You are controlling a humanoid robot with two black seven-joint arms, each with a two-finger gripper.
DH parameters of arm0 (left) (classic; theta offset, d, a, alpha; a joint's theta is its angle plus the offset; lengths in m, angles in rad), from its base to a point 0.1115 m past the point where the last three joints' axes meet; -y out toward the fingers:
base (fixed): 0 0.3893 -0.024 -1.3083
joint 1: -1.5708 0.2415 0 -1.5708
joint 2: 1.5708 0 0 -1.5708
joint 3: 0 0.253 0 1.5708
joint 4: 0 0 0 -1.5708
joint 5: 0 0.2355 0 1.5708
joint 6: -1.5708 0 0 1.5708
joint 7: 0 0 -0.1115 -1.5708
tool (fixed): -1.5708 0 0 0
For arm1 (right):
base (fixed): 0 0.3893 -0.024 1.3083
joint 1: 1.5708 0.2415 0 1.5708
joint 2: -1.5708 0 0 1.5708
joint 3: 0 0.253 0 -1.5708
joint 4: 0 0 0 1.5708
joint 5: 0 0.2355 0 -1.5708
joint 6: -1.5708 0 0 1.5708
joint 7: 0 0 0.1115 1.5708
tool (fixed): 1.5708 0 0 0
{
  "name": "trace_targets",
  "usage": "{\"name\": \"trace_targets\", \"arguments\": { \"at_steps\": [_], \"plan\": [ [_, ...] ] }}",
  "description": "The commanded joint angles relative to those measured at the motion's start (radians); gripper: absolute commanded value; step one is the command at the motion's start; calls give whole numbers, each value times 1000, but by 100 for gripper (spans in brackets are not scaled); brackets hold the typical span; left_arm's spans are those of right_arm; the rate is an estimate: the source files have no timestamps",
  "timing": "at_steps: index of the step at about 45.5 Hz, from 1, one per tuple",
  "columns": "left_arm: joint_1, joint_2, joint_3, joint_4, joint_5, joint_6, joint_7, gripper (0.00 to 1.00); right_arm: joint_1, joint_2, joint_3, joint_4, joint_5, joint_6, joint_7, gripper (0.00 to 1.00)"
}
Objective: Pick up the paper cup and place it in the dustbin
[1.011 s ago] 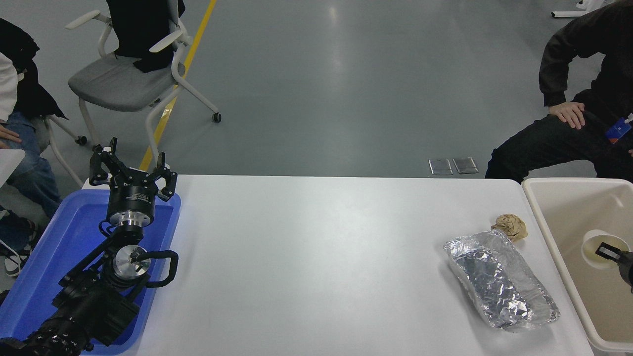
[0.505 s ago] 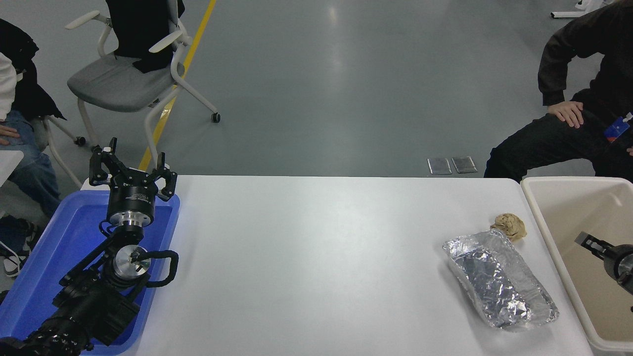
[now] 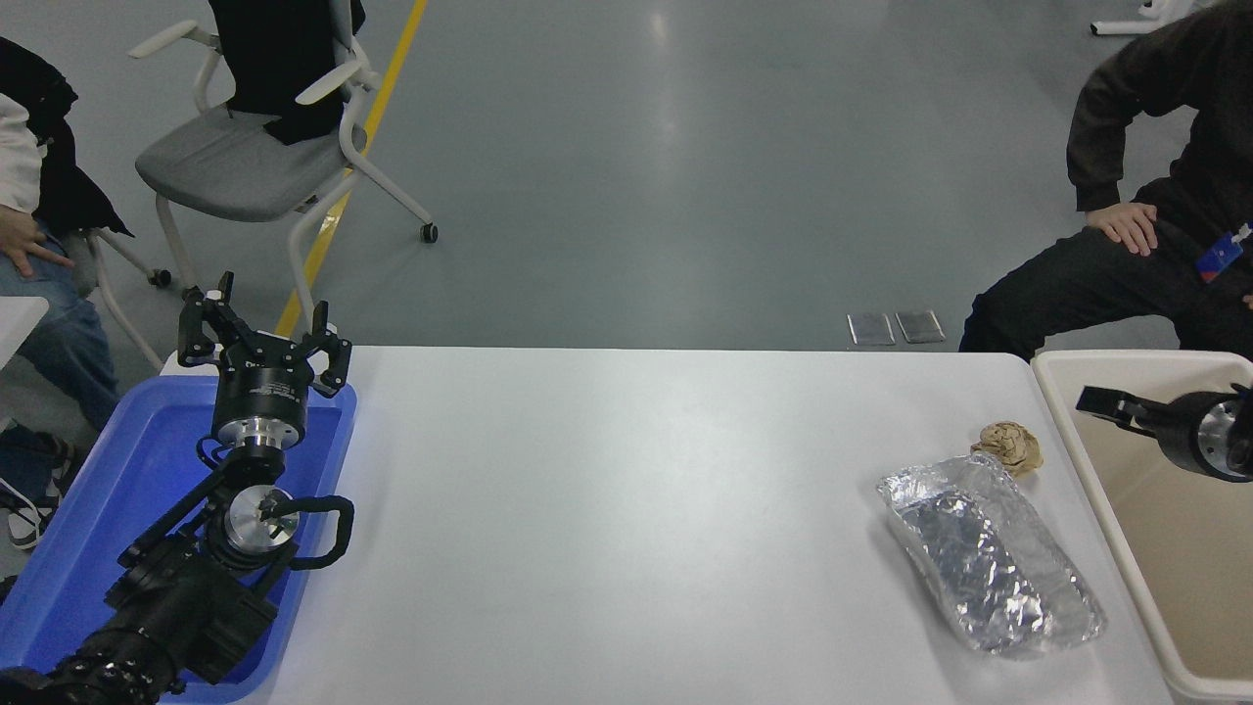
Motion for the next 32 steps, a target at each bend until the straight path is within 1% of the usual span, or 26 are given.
{"name": "trace_targets", "arguments": {
  "at_steps": [1, 7, 11, 19, 22, 24, 27, 29, 32],
  "plan": [
    [1, 0, 0, 0, 0, 0, 0, 99, 385, 73, -229, 317, 1, 74, 1, 100],
    [1, 0, 0, -1, 0, 0, 0, 99, 540, 164, -305, 463, 3, 92, 1, 100],
    [1, 1, 0, -1, 0, 0, 0, 99, 625, 226, -335, 538, 36, 120, 3, 100],
    [2, 1, 0, -1, 0, 0, -1, 99, 776, 348, -345, 627, 231, 279, 6, 100],
    [2, 1, 0, 0, 0, 0, -1, 99, 830, 400, -346, 636, 317, 364, 9, 100],
    [2, 1, 0, 0, 0, 0, -1, 99, 867, 423, -349, 647, 377, 420, 17, 100],
    [2, 1, 0, 0, 0, 0, -1, 99, 908, 444, -348, 655, 453, 466, 18, 100],
    [2, 1, -1, 0, 0, 0, -1, 99, 931, 452, -346, 662, 484, 485, 20, 100],
    [2, 1, 0, 0, 0, 0, -1, 99, 953, 457, -345, 672, 496, 490, 20, 100]
  ]
}}
